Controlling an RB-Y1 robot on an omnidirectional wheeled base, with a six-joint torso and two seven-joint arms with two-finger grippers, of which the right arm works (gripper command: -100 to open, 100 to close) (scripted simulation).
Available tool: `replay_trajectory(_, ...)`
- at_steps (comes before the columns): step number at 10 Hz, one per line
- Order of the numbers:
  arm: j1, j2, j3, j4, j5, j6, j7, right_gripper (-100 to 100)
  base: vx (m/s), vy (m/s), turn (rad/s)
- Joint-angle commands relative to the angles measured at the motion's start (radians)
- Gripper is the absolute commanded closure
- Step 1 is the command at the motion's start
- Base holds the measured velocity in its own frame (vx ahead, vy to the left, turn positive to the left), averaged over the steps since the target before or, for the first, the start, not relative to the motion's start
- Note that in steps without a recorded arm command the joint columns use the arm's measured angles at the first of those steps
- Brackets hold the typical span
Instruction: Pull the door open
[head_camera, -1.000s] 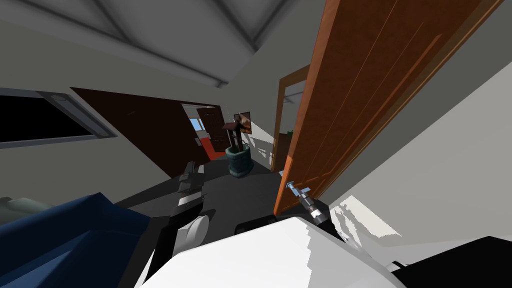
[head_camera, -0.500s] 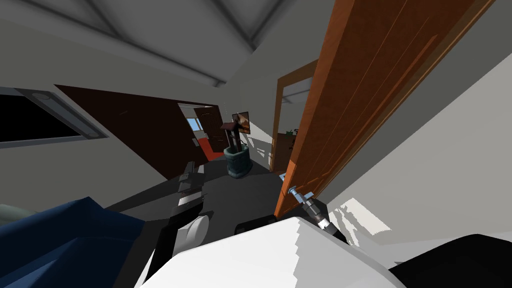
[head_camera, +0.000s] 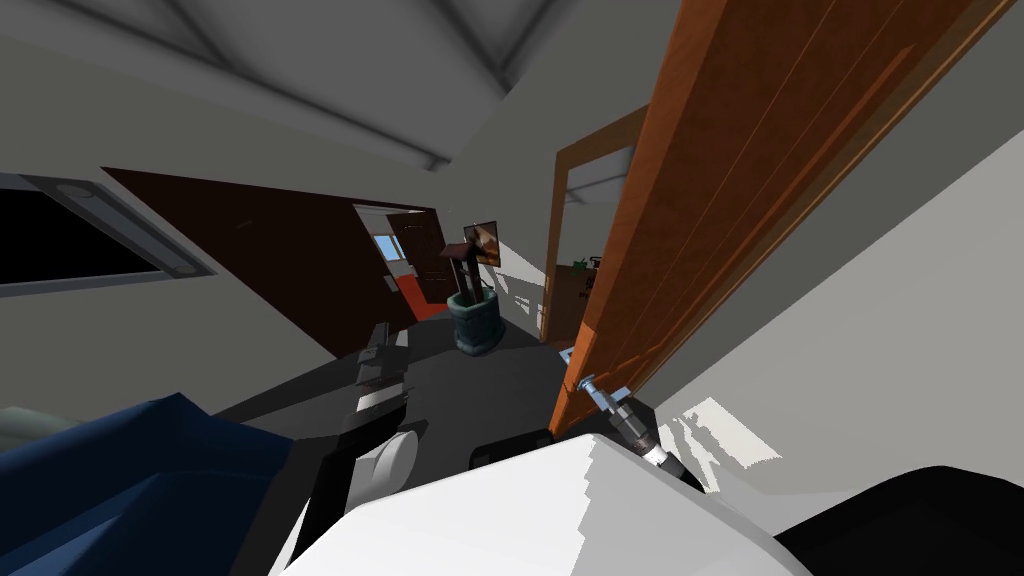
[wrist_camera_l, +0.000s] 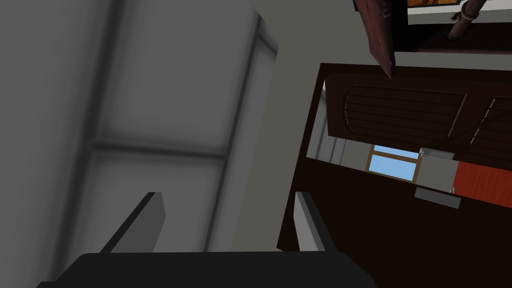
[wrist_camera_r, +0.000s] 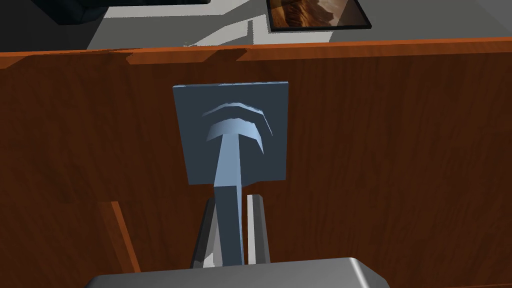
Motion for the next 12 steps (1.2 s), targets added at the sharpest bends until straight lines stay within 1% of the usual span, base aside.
replay_trajectory(1,0.039,-0.004,0.017,-0.002,0.013,-0.037,-0.006,100,0.006,-0.001,0.009)
replay_trajectory(2,0.039,-0.004,0.017,-0.002,0.013,-0.037,-0.006,100,0.009,0.004,-0.009)
replay_trajectory(3,0.053,-0.008,0.023,0.001,0.018,-0.06,-0.009,100,-0.001,-0.007,0.025)
replay_trajectory(4,0.053,-0.008,0.023,-0.065,0.018,-0.04,-0.009,100,0.0,0.0,0.0)
replay_trajectory(5,0.053,-0.008,0.023,-0.051,0.018,-0.048,-0.009,100,-0.012,-0.003,0.003)
replay_trajectory(6,0.053,-0.008,0.023,-0.021,0.018,-0.06,-0.009,100,-0.003,-0.004,0.013)
replay_trajectory(8,0.053,-0.008,0.023,0.001,0.018,-0.06,-0.009,100,0.001,0.002,-0.009)
replay_trajectory(9,0.073,-0.014,0.032,0.006,0.026,-0.093,-0.013,100,-0.008,-0.008,0.027)
replay_trajectory(10,0.077,-0.015,0.034,0.007,0.027,-0.101,-0.014,100,-0.005,-0.005,0.018)
replay_trajectory(11,0.077,-0.015,0.034,0.007,0.027,-0.101,-0.014,100,0.0,0.0,0.0)
replay_trajectory(12,0.057,-0.018,0.03,0.021,0.024,-0.105,-0.015,100,0.01,-0.002,0.017)
